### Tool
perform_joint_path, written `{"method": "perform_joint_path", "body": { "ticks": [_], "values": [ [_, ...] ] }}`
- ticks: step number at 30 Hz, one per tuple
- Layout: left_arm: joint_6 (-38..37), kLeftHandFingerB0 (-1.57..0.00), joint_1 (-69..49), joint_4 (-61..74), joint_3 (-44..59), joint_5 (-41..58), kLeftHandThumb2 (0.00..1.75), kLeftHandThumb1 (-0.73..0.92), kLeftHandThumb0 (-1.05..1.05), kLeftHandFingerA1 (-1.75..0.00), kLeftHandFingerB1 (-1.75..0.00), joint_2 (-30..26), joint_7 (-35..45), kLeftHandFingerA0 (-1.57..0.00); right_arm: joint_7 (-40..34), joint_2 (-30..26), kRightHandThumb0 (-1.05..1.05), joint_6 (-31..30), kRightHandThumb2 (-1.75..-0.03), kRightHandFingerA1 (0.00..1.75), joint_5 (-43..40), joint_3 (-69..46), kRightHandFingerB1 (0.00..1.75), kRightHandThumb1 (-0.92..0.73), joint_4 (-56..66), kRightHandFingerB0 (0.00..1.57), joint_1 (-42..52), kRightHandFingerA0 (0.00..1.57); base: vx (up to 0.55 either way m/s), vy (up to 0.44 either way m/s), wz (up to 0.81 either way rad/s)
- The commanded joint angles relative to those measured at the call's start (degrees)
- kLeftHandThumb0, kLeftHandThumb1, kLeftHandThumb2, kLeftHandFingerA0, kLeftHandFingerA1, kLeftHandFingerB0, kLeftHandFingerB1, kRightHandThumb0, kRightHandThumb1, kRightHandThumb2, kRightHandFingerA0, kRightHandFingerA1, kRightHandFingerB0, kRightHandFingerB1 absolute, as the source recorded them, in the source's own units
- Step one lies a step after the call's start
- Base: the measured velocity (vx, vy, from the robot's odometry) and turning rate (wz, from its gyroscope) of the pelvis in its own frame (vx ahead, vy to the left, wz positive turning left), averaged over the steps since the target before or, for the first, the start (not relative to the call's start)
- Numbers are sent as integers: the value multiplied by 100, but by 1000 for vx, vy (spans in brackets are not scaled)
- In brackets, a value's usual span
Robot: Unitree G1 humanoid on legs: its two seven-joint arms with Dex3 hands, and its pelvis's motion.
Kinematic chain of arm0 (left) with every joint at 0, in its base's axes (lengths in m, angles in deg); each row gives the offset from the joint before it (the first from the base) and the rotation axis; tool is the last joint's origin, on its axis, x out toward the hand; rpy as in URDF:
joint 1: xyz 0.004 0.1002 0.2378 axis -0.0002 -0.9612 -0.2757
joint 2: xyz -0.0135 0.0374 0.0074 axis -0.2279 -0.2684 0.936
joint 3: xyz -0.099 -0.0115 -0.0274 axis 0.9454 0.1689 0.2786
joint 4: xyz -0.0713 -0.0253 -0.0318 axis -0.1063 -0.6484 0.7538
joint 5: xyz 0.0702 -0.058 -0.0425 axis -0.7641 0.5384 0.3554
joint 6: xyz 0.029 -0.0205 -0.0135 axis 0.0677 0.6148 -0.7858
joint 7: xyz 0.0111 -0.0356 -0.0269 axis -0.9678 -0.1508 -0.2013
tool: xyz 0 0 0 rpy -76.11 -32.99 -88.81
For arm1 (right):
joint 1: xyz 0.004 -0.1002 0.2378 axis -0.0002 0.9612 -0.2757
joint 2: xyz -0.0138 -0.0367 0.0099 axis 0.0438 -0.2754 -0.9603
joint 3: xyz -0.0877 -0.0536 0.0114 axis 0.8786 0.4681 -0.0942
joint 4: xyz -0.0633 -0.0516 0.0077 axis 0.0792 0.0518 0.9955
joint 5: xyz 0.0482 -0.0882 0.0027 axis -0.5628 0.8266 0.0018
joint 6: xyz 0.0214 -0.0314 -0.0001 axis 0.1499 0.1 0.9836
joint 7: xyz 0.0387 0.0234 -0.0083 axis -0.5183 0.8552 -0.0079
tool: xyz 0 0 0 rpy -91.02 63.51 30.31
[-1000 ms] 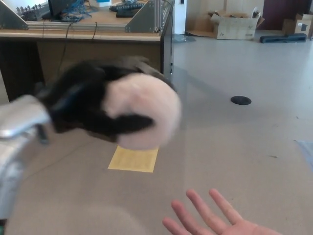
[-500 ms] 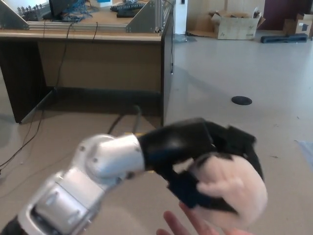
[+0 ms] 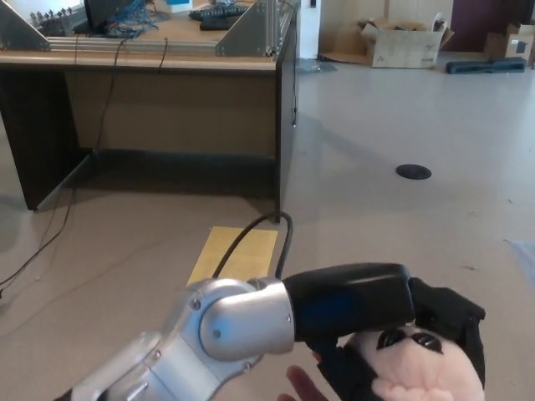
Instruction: The robot extends its left hand to pick up an emotional support dumpling from the palm of a person and brings its hand down by its side. Then it extends its arm again to hand the dumpling back to the person.
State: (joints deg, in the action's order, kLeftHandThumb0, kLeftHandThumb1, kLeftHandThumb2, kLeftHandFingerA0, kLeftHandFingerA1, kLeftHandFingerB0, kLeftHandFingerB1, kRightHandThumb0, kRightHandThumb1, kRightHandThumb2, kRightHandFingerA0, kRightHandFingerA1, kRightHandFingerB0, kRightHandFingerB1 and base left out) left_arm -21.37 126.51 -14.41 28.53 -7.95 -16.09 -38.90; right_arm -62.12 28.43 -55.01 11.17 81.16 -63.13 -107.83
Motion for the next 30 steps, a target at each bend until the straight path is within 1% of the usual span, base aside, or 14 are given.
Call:
{"method": "perform_joint_path", "body": {
  "ticks": [1, 2, 3, 6, 7, 12, 14, 16, 17, 24, 25, 26, 27, 30],
  "values": [
    [-786, -20, -10, 49, -40, -1097, 58, 59, -62, -32, -32, -297, -89, -15, 161, 137, -44, -362, -60, 57, -376, -294, 46, -64, -221, 64, -353, 76, 0, 0, 0],
    [-772, -20, -4, 75, -19, -1123, 58, 59, -62, -32, -32, -315, -60, -15, 271, 156, -44, -327, -60, 57, -457, -342, 46, -64, -209, 64, -350, 76, 0, 0, 0],
    [-695, -3, 4, 135, 54, -1098, 74, 45, -78, -15, -22, -353, 28, 0, 373, 185, -36, -286, -93, 82, -544, -412, 65, -53, -229, 60, -353, 81, 0, 0, 0],
    [-599, 0, 16, 209, 163, -1071, 86, 44, -76, -15, -18, -411, 147, 0, 369, 225, -36, -468, -92, 82, -519, -459, 65, -54, -102, 60, -320, 82, 0, 0, 0],
    [-623, 0, 21, 208, 175, -1090, 88, 46, -80, -12, -13, -425, 153, 0, 400, 215, -34, -483, -61, 75, -525, -468, 52, -66, -67, 71, -291, 86, 0, 0, 0],
    [-530, 0, 123, 249, 462, -989, 95, 48, -92, 0, -2, -485, 400, 0, 468, 146, -39, -756, -60, 50, -410, -447, 38, -68, 9, 48, -202, 75, 0, 0, 0],
    [-468, 0, 143, 297, 572, -953, 96, 46, -91, 0, -3, -503, 456, 0, 461, 161, -45, -755, -80, 62, -407, -446, 49, -56, -50, 44, -202, 73, 0, 0, 0],
    [-390, 0, 106, 418, 731, -936, 97, 47, -92, 0, -2, -516, 464, 0, 432, 191, -45, -692, -81, 58, -417, -453, 49, -57, -103, 45, -118, 63, 0, 0, 0],
    [-378, 0, 71, 482, 794, -940, 97, 48, -93, 0, -1, -534, 486, 0, 436, 197, -39, -672, -60, 46, -407, -438, 37, -67, -46, 49, -33, 64, 0, 0, 0],
    [-195, 0, 74, 666, 1106, -886, 95, 46, -91, 0, -2, -563, 691, 0, 487, 233, -43, -549, -60, 44, -414, -420, 37, -68, 77, 48, 128, 58, 0, 0, 0],
    [-138, 0, 166, 637, 1348, -622, 92, 46, -87, -1, 0, -539, 737, 0, 588, 226, -51, -690, -87, 54, -452, -432, 49, -60, 95, 42, 109, 54, 0, 0, 0],
    [-62, 0, 280, 603, 1655, -298, 92, 46, -87, -1, 0, -503, 804, 0, 714, 218, -51, -868, -87, 54, -499, -448, 49, -60, 119, 42, 86, 54, 0, 0, 0],
    [-97, 0, 405, 544, 1836, -182, 92, 46, -87, -4, 0, -519, 849, 0, 718, 217, -42, -949, -62, 42, -516, -467, 36, -72, 208, 47, 62, 64, 0, 0, 0],
    [-88, 0, 578, 524, 2266, 118, 89, 45, -84, -5, 0, -609, 999, 0, 577, 310, -42, -1066, -60, 42, -580, -545, 36, -68, 326, 50, 67, 70, 0, 0, 0]
  ]
}}
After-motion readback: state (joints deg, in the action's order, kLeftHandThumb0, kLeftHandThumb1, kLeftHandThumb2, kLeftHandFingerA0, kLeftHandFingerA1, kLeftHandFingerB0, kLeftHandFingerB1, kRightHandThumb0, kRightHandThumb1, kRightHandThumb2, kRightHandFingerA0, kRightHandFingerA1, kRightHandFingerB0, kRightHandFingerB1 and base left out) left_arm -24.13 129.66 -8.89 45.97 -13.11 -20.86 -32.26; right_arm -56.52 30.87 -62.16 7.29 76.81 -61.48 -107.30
